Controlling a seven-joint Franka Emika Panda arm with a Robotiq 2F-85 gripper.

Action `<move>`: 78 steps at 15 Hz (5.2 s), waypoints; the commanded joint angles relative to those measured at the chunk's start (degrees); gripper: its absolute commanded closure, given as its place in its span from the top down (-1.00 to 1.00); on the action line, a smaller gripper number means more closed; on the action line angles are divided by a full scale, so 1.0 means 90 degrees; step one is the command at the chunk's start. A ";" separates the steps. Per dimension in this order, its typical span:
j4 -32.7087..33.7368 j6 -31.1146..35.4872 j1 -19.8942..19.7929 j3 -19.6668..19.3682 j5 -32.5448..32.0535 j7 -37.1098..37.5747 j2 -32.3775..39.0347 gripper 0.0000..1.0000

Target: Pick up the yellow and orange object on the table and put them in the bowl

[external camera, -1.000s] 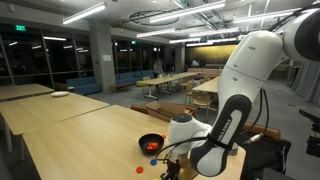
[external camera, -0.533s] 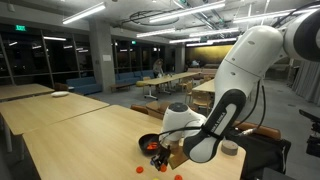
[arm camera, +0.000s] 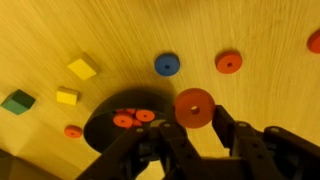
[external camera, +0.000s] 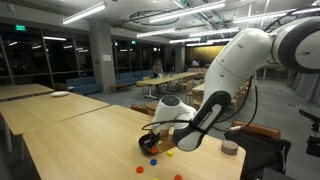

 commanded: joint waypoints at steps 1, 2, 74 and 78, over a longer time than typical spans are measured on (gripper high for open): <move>0.0826 0.0168 0.0346 -0.0623 -0.0160 0.0556 0.0719 -0.47; 0.0997 0.0142 0.0418 -0.0757 -0.0088 0.0585 0.0877 -0.47; -0.1091 -0.1395 -0.2850 0.2788 0.2558 -0.3430 0.0012 1.00; -0.0923 -0.1405 -0.2856 0.2707 0.2561 -0.3442 0.0212 1.00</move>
